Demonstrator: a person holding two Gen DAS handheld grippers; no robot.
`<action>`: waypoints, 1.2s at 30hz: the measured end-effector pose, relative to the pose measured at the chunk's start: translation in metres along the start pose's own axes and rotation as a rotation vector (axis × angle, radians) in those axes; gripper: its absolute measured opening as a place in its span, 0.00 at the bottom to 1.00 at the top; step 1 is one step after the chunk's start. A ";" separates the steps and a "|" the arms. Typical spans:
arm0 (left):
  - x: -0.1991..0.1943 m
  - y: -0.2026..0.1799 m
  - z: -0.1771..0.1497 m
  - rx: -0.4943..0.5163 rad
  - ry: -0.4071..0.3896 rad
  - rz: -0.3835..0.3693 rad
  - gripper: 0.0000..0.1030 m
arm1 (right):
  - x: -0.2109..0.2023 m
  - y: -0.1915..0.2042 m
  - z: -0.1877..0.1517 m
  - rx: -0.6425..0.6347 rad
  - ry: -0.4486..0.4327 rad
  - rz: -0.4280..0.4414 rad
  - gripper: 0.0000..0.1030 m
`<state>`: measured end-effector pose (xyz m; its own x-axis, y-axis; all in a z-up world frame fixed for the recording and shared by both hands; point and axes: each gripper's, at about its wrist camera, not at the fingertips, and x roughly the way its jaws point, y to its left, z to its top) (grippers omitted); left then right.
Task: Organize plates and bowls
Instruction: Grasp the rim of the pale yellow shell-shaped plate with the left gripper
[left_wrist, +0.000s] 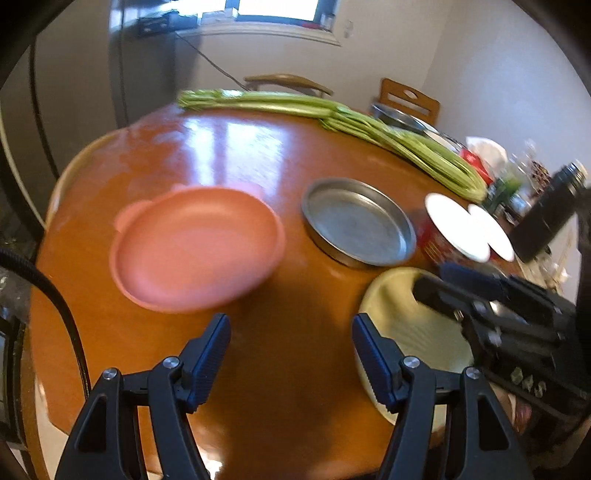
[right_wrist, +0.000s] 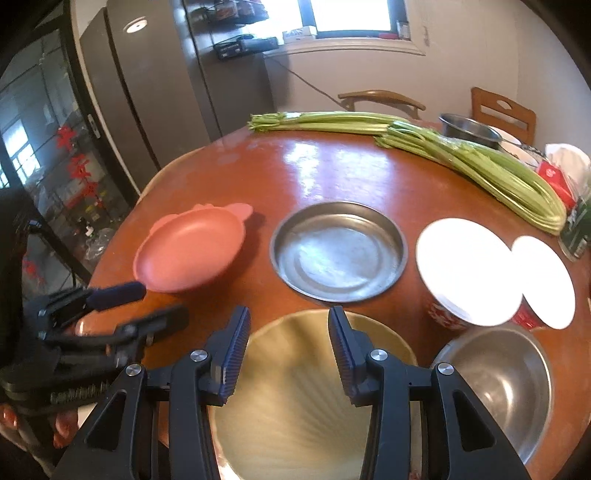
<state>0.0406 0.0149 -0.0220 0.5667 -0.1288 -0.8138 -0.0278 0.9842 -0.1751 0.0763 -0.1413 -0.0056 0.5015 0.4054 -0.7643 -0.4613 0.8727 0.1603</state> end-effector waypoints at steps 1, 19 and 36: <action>0.002 -0.003 -0.003 0.002 0.014 -0.015 0.66 | -0.001 -0.003 -0.002 0.005 0.002 -0.002 0.44; 0.031 -0.051 -0.036 0.030 0.144 -0.079 0.66 | -0.002 -0.020 -0.013 -0.059 0.029 -0.045 0.44; 0.041 -0.067 -0.030 0.093 0.143 -0.064 0.47 | 0.039 -0.030 -0.004 -0.165 0.140 -0.074 0.44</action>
<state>0.0411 -0.0603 -0.0607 0.4422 -0.2005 -0.8742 0.0844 0.9797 -0.1820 0.1071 -0.1530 -0.0423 0.4373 0.2904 -0.8511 -0.5462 0.8377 0.0052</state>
